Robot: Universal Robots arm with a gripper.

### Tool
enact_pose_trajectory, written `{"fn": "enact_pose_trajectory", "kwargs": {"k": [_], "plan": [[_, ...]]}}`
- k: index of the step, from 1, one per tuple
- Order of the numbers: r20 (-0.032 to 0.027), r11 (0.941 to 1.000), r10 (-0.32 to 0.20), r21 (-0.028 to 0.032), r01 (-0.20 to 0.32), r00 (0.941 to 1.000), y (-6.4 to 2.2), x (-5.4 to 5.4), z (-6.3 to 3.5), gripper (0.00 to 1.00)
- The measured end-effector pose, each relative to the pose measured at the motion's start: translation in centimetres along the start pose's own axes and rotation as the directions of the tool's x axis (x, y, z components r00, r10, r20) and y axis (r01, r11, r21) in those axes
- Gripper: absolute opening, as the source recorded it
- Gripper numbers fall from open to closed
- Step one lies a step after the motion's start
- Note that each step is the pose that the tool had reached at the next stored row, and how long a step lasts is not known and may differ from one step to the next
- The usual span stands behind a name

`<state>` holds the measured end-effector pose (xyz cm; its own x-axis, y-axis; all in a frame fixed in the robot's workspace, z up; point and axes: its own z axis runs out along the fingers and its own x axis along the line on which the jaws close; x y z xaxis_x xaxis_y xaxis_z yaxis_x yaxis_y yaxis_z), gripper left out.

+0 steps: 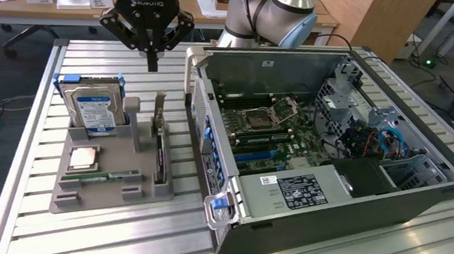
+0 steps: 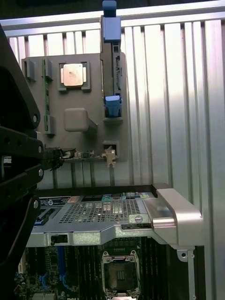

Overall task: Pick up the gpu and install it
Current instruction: 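Reach for the gpu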

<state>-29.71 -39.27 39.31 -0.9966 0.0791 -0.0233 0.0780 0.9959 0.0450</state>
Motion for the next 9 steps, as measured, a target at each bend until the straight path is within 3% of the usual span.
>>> {"fn": "enact_pose_trajectory", "kwargs": {"k": [9], "plan": [[0.0,1.0,0.0,0.0,0.0,1.0,-0.01,0.01,0.0,0.11]]}}
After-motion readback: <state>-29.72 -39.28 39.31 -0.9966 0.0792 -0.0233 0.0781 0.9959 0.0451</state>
